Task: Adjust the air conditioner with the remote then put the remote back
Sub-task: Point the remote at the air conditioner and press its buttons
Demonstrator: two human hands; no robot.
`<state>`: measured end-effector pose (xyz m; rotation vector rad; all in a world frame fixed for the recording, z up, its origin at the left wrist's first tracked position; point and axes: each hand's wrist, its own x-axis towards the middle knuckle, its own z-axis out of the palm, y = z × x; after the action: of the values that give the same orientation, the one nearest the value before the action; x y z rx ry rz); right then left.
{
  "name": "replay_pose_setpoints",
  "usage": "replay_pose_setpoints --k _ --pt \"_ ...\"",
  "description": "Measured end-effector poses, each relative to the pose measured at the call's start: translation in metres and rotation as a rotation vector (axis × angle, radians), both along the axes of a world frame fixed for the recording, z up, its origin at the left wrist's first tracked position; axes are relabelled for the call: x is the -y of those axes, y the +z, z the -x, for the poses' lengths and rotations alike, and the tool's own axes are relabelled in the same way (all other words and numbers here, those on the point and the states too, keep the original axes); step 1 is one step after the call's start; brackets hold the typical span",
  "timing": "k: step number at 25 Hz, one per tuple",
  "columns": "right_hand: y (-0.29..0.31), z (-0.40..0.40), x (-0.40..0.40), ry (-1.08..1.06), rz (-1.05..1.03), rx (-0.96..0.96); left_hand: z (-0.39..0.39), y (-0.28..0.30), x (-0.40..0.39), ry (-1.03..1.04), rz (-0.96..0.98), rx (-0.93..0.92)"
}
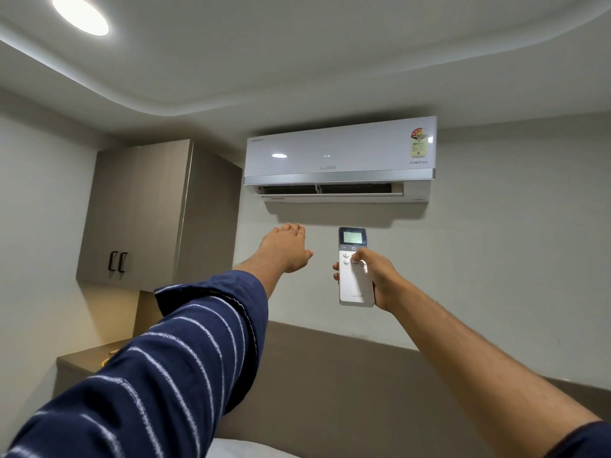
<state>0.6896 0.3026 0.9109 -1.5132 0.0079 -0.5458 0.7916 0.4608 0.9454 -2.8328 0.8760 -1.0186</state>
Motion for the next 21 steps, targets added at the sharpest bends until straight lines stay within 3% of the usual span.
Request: replay_pose_setpoints --k 21 --pt "0.008 0.012 -0.007 0.0 -0.041 -0.032 0.011 0.014 0.0 -0.056 0.004 0.055"
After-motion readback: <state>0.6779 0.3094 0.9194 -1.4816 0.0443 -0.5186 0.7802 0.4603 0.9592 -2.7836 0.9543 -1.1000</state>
